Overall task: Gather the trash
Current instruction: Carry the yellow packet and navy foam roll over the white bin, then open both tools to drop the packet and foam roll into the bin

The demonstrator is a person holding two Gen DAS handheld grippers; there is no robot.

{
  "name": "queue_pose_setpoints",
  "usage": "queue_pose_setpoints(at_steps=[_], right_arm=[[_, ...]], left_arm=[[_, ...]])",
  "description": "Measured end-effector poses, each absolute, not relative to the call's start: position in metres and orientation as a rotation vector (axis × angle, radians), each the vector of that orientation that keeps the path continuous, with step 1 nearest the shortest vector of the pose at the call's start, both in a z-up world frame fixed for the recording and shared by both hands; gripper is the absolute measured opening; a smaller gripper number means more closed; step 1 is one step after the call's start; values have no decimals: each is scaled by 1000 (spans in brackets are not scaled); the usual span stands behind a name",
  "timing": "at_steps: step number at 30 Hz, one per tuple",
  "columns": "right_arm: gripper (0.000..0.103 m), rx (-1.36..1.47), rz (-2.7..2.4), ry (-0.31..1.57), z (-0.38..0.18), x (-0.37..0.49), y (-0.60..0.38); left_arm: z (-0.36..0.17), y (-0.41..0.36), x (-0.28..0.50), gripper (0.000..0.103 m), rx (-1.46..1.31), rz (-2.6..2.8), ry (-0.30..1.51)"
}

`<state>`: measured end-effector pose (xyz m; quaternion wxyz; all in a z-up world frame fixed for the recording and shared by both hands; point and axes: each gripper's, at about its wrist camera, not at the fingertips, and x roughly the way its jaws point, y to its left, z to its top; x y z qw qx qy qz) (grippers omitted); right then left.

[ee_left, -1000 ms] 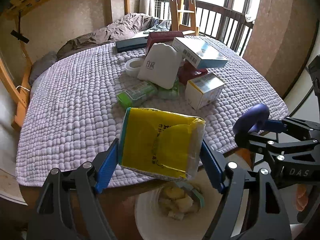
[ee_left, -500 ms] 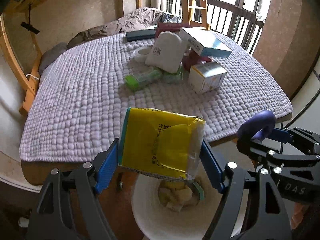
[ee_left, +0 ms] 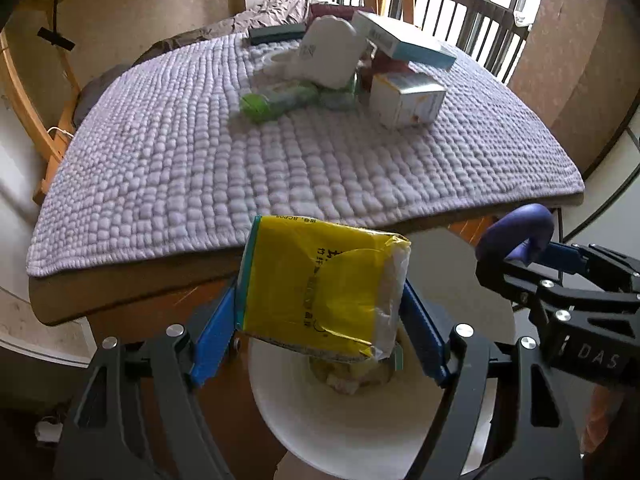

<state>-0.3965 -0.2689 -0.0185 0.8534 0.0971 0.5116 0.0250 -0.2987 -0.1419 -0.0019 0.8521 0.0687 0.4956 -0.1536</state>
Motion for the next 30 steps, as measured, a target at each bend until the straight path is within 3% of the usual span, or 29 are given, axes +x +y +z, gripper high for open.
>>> queue_pose_setpoints(at_steps=[30], right_arm=[[62,281,58,1210,-90,-396,-272]], left_arm=[[-68,-155,-306,78,226,-365,1186]])
